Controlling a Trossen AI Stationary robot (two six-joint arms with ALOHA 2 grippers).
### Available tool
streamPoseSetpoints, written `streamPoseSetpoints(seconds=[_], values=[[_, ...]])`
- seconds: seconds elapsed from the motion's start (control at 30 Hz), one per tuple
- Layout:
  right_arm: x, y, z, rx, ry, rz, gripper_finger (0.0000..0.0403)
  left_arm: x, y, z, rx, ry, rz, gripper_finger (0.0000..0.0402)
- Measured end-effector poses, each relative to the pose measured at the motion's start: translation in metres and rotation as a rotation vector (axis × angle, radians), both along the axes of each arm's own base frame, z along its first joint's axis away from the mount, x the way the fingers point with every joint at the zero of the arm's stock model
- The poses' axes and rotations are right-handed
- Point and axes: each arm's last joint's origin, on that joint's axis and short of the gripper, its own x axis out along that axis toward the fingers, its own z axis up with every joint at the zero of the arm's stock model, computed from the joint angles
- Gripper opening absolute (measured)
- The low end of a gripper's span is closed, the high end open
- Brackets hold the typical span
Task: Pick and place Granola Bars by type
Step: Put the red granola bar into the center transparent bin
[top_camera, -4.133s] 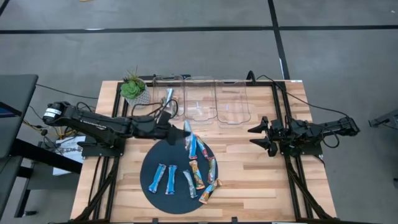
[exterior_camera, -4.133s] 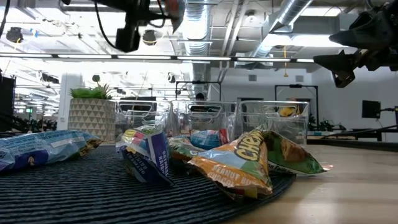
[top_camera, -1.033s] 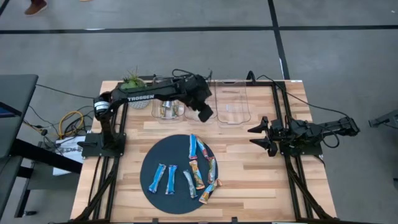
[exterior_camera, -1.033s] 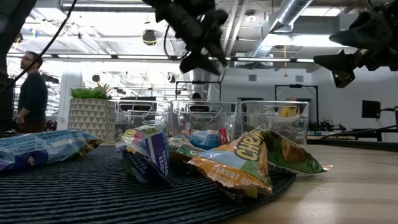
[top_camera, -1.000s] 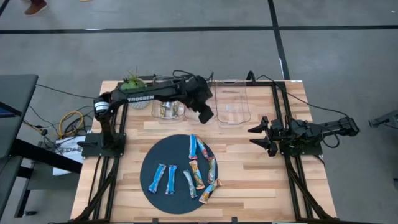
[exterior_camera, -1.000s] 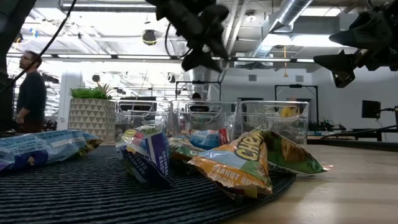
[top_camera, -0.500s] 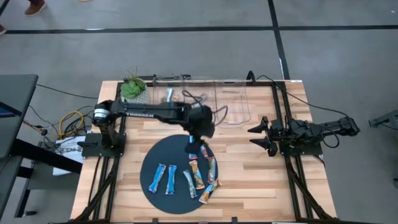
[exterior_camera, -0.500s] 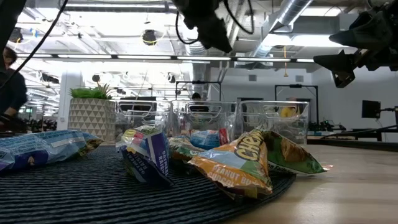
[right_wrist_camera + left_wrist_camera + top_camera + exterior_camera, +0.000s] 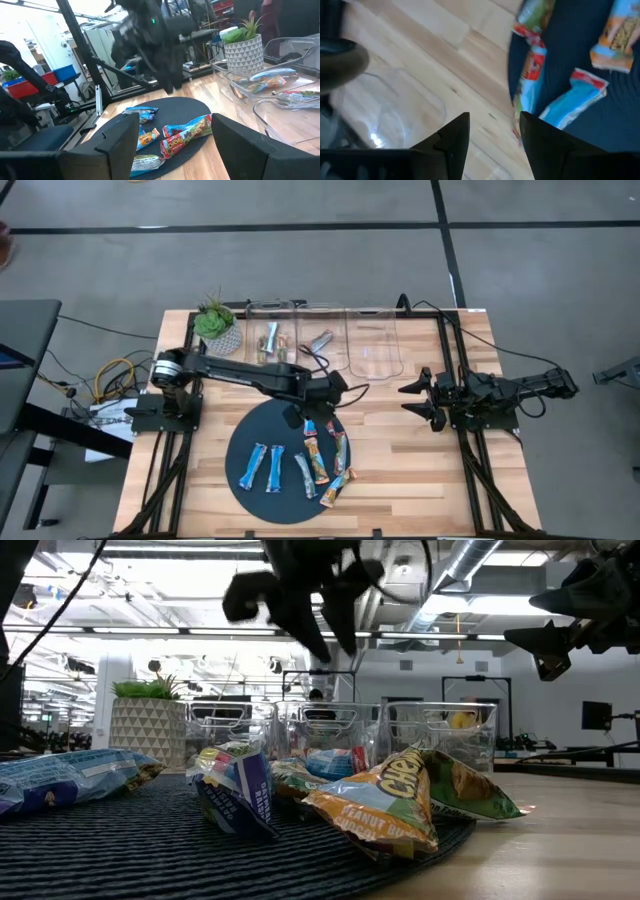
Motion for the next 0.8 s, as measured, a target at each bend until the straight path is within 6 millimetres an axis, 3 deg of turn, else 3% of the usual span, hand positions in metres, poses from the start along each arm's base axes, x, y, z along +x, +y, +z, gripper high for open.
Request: streamPoseSetpoints(seconds=[0.5,0.8], values=[[0.001,0.000,-0.001,-0.003,0.013,0.001,0.0244,0.024,-0.009,-0.051,-0.095,0.076,-0.074,0.0167],[0.001,0.000,-0.001,-0.002,0.012,0.000,0.0244,0.025,-0.009,-0.075,-0.095,0.181,-0.075,0.0167]])
